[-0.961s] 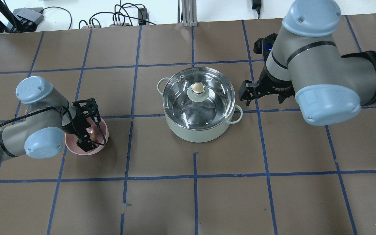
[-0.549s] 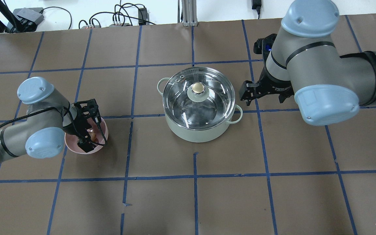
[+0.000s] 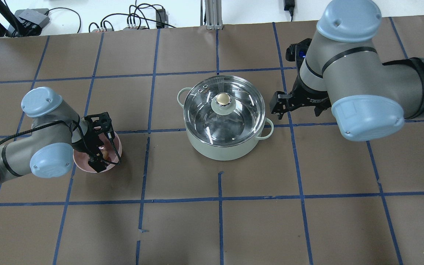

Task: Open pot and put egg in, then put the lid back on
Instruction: 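Close the left gripper on the egg inside the pink bowl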

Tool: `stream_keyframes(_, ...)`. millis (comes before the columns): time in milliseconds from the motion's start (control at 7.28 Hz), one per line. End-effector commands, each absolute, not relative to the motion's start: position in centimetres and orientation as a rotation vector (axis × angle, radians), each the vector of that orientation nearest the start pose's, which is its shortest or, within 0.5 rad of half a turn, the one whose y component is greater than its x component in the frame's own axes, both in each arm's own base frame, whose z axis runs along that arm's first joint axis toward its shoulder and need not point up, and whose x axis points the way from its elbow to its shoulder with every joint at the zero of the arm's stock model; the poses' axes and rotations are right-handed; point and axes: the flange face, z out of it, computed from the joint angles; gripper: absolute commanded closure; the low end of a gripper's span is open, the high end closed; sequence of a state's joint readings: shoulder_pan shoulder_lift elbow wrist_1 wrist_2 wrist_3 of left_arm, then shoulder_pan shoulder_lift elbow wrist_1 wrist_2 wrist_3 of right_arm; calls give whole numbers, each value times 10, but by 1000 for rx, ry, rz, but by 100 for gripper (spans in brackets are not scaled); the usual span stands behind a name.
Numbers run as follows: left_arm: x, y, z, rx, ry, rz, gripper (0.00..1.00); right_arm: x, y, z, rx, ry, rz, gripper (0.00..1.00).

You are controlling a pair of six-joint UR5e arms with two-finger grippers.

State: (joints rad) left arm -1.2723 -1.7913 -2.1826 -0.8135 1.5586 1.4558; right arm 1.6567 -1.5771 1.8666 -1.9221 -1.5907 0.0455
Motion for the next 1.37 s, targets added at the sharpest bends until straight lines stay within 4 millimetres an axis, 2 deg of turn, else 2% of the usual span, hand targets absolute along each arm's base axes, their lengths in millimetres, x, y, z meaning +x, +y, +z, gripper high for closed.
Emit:
stream_keyframes(0,6,-473,188,1741,2673,49,1,172,-466,383,-62,3155,-101,0)
stream_keyframes(412,10,-482,196,1733,2654,34,1,172,-469,387,-52,3152,-118,0)
stream_keyframes(824,10,-480,190,1735,2667,48,5,172,-471,388,-30,3147,-139,0)
stream_keyframes(1236,10,-480,187,1738,2671,54,5,171,-476,387,-32,3148,-161,0)
